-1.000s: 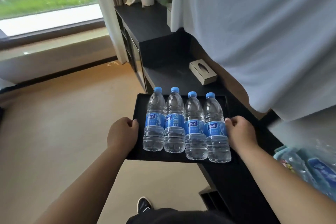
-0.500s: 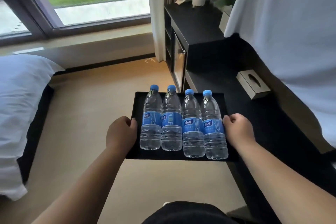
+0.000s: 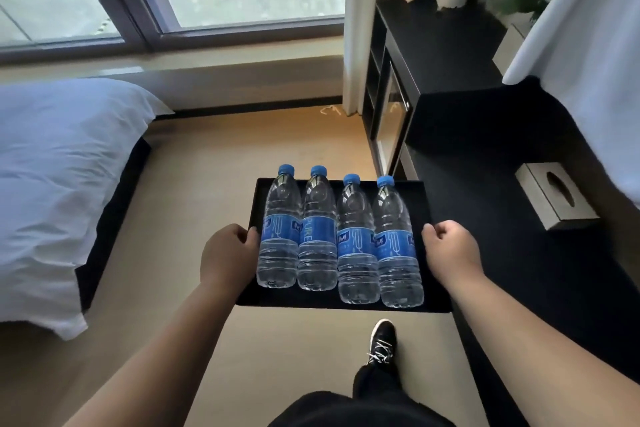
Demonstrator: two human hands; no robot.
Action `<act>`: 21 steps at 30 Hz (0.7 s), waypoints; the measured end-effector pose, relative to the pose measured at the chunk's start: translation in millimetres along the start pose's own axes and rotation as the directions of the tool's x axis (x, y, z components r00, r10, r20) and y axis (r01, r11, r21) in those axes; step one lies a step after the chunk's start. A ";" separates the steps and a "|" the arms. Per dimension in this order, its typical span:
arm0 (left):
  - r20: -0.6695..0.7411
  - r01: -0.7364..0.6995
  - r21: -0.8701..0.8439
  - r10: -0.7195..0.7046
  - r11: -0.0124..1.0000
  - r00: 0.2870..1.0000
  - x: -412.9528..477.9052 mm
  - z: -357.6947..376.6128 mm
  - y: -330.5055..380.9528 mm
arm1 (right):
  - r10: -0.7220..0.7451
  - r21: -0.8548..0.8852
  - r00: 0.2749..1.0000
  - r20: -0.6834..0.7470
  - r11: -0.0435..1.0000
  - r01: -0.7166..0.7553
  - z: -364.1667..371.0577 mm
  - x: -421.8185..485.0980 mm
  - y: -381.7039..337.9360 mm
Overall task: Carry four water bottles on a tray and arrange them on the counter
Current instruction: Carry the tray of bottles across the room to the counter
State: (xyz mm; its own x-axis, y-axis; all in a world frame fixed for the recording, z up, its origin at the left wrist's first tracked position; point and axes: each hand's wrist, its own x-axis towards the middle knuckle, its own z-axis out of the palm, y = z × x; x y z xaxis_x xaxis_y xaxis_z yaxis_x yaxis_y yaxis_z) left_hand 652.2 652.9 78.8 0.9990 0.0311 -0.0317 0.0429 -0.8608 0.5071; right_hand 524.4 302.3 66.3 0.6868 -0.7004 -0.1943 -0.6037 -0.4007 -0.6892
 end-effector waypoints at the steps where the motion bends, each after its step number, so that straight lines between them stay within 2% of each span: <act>1: -0.004 0.008 0.005 -0.008 1.000 1.000 6.7 2.6 2.8 | -0.003 0.003 1.000 0.010 1.000 0.003 2.4 10.7 -2.9; 15: -0.098 0.126 -0.082 -0.133 0.989 0.986 112.6 49.4 81.5 | -0.167 -0.009 0.979 0.113 0.986 0.169 -1.8 200.9 -70.6; 21: -0.072 0.162 -0.095 -0.169 0.982 0.983 146.6 71.9 103.2 | -0.155 -0.011 0.978 0.137 0.987 0.158 -5.5 248.7 -86.1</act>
State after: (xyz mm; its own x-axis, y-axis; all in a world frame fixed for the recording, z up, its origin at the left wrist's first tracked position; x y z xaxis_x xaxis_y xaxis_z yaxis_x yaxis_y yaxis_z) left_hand 802.2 532.1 64.6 0.9756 0.2128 -0.0545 0.2049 -0.7924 0.5745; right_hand 744.9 159.4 81.2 0.8212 -0.5417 -0.1791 -0.4917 -0.5129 -0.7037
